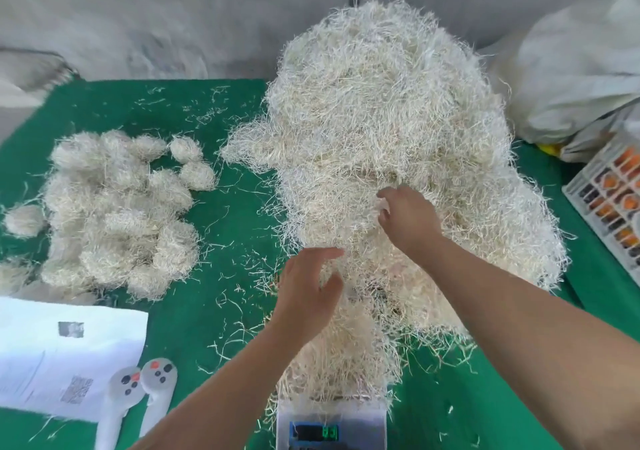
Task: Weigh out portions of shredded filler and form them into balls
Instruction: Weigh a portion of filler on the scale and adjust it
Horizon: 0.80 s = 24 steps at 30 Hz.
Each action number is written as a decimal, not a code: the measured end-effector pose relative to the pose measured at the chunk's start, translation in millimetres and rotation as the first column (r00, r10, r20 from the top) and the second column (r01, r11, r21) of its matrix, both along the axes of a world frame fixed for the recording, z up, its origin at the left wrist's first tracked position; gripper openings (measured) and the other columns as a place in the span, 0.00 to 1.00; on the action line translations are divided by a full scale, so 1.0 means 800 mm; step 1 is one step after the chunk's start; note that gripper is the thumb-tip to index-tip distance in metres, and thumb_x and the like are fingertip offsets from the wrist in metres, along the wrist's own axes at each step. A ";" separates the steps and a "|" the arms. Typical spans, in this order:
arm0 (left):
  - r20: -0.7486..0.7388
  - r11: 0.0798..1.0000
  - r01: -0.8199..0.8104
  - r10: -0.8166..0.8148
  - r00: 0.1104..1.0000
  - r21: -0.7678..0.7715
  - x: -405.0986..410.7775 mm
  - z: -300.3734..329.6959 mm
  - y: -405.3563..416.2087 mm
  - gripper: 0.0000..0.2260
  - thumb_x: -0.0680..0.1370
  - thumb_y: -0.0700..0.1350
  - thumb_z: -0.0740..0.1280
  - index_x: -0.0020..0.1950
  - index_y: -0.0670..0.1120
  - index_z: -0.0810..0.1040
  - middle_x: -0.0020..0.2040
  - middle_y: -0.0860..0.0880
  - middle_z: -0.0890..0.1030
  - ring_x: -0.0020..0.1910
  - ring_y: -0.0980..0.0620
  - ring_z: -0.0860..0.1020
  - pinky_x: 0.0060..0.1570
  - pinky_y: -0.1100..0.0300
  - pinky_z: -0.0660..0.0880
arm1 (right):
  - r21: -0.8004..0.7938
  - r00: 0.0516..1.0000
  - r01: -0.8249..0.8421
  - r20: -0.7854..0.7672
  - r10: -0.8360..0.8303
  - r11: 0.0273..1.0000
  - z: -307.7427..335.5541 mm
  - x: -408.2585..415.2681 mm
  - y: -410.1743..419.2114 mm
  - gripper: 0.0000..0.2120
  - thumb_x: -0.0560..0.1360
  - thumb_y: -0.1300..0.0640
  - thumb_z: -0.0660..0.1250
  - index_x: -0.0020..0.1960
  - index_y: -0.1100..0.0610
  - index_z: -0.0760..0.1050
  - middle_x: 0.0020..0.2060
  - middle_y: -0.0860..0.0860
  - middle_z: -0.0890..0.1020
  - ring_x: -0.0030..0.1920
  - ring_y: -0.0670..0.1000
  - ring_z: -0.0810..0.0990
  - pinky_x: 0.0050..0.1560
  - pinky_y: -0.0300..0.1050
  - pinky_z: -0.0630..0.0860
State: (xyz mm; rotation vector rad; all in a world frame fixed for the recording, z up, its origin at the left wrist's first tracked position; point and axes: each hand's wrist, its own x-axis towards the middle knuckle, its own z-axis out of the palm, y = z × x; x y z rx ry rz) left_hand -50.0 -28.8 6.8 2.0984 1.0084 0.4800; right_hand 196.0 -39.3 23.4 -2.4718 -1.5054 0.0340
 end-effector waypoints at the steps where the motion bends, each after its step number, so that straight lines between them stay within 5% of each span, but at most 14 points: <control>1: 0.010 1.000 0.007 -0.007 1.000 -0.003 0.006 0.001 0.005 0.16 0.82 0.49 0.64 0.69 0.61 0.73 0.67 0.66 0.72 0.67 0.69 0.65 0.72 0.54 0.60 | -0.094 0.999 0.028 0.034 -0.024 0.995 -0.003 0.012 0.011 0.21 0.81 0.53 0.66 0.74 0.53 0.71 0.66 0.58 0.77 0.61 0.59 0.78 0.57 0.57 0.80; 4: 0.042 0.998 0.022 -0.019 0.999 -0.057 0.021 0.004 0.023 0.15 0.82 0.51 0.63 0.67 0.66 0.71 0.64 0.70 0.71 0.67 0.70 0.65 0.72 0.53 0.63 | -0.409 0.990 0.111 0.121 -0.067 0.906 -0.012 0.031 0.032 0.22 0.81 0.50 0.66 0.74 0.52 0.71 0.74 0.61 0.69 0.71 0.63 0.71 0.67 0.62 0.74; 7: 0.064 0.993 0.007 0.000 0.998 -0.117 0.035 0.007 0.042 0.14 0.82 0.52 0.63 0.66 0.68 0.71 0.65 0.69 0.72 0.69 0.61 0.68 0.73 0.47 0.65 | -0.463 0.989 0.098 0.145 -0.034 0.881 -0.013 0.034 0.041 0.12 0.83 0.52 0.62 0.60 0.58 0.79 0.66 0.60 0.75 0.66 0.62 0.74 0.68 0.61 0.75; 12: 0.098 0.988 -0.019 0.034 0.995 -0.153 0.068 0.012 0.070 0.19 0.80 0.53 0.66 0.69 0.67 0.68 0.60 0.76 0.65 0.69 0.61 0.64 0.73 0.46 0.64 | -0.059 0.994 -0.070 -0.084 0.065 0.996 0.024 0.030 0.035 0.09 0.81 0.53 0.66 0.57 0.54 0.81 0.54 0.54 0.77 0.56 0.57 0.75 0.58 0.54 0.75; 14: 0.104 0.994 -0.023 0.035 0.994 -0.111 0.085 0.019 0.081 0.27 0.79 0.55 0.69 0.76 0.65 0.62 0.65 0.71 0.65 0.68 0.62 0.61 0.70 0.49 0.63 | 0.090 0.966 -0.137 -0.208 0.153 0.986 0.048 0.021 0.029 0.04 0.82 0.55 0.66 0.51 0.52 0.79 0.49 0.51 0.75 0.51 0.51 0.74 0.52 0.46 0.72; 17: 0.134 0.992 -0.022 0.039 0.990 -0.127 0.109 0.037 0.100 0.29 0.80 0.55 0.70 0.79 0.61 0.63 0.67 0.59 0.75 0.65 0.56 0.73 0.64 0.51 0.72 | 0.280 0.887 -0.123 -0.400 0.232 0.952 0.078 0.006 0.022 0.10 0.83 0.56 0.66 0.42 0.51 0.74 0.42 0.48 0.73 0.39 0.38 0.71 0.40 0.31 0.66; 20: 0.304 0.979 -0.026 0.087 0.949 -0.201 0.113 0.055 0.108 0.10 0.84 0.51 0.65 0.66 0.54 0.78 0.56 0.54 0.84 0.50 0.63 0.81 0.50 0.63 0.80 | 0.362 0.738 -0.007 -0.627 0.249 0.932 0.092 -0.004 0.013 0.03 0.82 0.52 0.69 0.51 0.46 0.75 0.45 0.47 0.75 0.37 0.38 0.72 0.34 0.29 0.70; 22: 0.430 0.930 0.019 0.151 0.890 -0.367 0.109 0.068 0.107 0.09 0.83 0.56 0.63 0.59 0.57 0.80 0.52 0.59 0.85 0.49 0.63 0.82 0.47 0.69 0.78 | 0.266 0.739 -0.031 -0.643 0.201 0.963 0.084 -0.007 0.006 0.20 0.77 0.45 0.73 0.65 0.36 0.68 0.56 0.44 0.71 0.50 0.42 0.74 0.46 0.33 0.74; 24: 0.466 0.880 0.017 0.235 0.853 -0.474 0.107 0.079 0.106 0.09 0.78 0.61 0.62 0.54 0.61 0.79 0.48 0.67 0.83 0.49 0.68 0.80 0.53 0.71 0.76 | 0.136 0.813 -0.099 -0.560 0.159 0.986 0.065 -0.011 0.001 0.38 0.73 0.37 0.75 0.75 0.37 0.58 0.61 0.42 0.64 0.60 0.47 0.70 0.62 0.45 0.73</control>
